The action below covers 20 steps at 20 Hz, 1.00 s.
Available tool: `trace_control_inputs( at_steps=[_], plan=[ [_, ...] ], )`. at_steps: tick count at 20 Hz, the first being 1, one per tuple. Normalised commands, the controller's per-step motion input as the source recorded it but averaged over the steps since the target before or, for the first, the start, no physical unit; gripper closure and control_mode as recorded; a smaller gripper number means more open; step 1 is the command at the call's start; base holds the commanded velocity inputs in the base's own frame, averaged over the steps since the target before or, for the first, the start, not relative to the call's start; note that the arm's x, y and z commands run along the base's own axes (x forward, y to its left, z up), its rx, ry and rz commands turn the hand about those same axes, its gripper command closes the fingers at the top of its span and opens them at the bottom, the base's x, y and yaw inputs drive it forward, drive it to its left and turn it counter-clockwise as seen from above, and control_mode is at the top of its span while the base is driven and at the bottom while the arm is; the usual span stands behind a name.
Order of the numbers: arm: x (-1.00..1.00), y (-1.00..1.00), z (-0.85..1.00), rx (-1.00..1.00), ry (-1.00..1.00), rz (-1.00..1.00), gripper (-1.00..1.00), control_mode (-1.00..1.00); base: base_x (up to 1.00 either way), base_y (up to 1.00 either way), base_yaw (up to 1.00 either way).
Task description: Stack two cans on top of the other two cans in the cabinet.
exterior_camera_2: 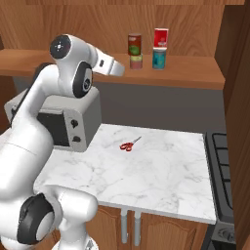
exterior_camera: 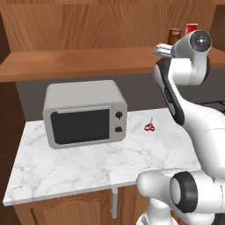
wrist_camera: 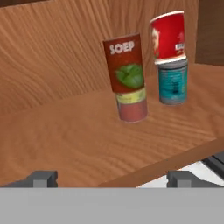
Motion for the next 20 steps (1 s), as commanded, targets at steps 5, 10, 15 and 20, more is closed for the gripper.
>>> trace_control_inputs(
  at_steps=[5,10,15,20],
  plan=[
    [-0.94,0.37,-0.2,0.0,0.04,0.07,-1.0,-1.0,0.0,0.0,0.0],
    [-0.91,0.39,-0.25,0.0,0.06,0.07,-1.0,-1.0,0.0,0.0,0.0],
    [-0.73,0.43,-0.31,0.01,0.13,0.11,-1.0,-1.0,0.0,0.0,0.0],
    [-0.6,0.34,-0.37,0.03,0.13,0.09,-1.0,-1.0,0.0,0.0,0.0]
  ],
)
